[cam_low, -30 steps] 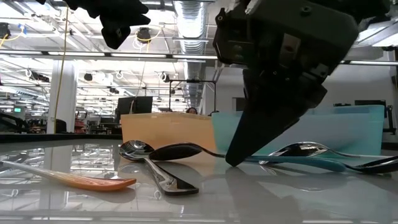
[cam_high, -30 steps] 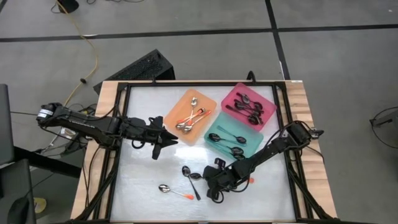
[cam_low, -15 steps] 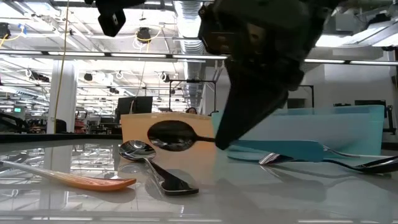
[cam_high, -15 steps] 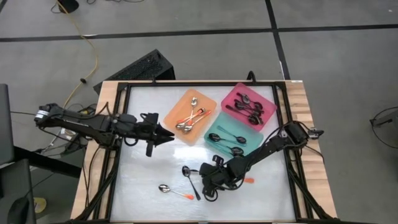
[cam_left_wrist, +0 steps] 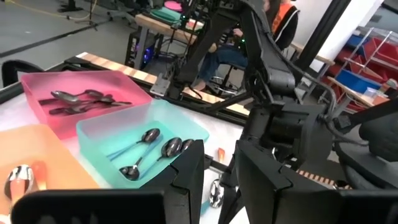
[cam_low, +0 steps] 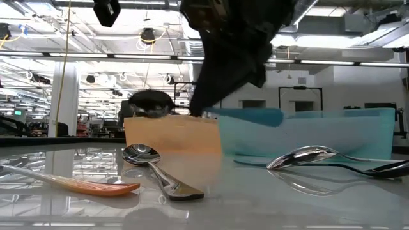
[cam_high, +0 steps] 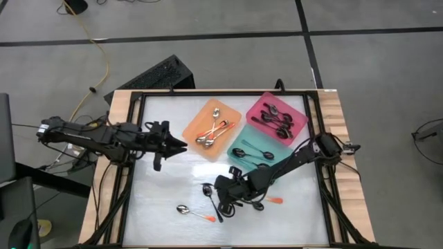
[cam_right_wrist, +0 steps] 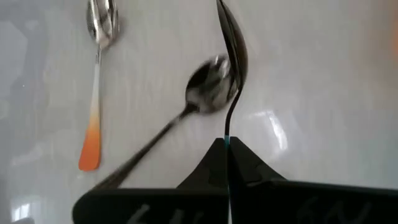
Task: Sort silverware by color (type)
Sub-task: Put the blue spoon into the blue bin
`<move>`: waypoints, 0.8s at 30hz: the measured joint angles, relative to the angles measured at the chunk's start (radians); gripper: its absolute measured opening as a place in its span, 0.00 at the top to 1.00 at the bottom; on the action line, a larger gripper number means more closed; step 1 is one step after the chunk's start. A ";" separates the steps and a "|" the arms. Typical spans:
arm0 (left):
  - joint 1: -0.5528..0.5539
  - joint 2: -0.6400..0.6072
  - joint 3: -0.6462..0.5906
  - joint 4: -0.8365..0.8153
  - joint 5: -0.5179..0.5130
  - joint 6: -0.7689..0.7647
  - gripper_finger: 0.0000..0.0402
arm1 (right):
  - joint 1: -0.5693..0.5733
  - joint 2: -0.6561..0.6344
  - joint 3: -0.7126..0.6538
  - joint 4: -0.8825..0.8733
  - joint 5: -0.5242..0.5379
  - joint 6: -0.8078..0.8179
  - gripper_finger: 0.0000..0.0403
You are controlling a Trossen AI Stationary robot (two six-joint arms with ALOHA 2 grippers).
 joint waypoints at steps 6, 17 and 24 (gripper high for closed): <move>0.000 -0.014 0.000 -0.003 -0.001 0.008 0.81 | -0.043 -0.001 0.084 -0.073 0.000 -0.065 1.00; 0.000 -0.055 0.000 -0.002 0.002 0.007 0.81 | -0.123 -0.031 0.245 -0.235 0.012 -0.152 1.00; 0.000 -0.114 0.000 -0.013 -0.010 0.035 0.81 | -0.180 -0.103 0.275 -0.282 0.030 -0.193 1.00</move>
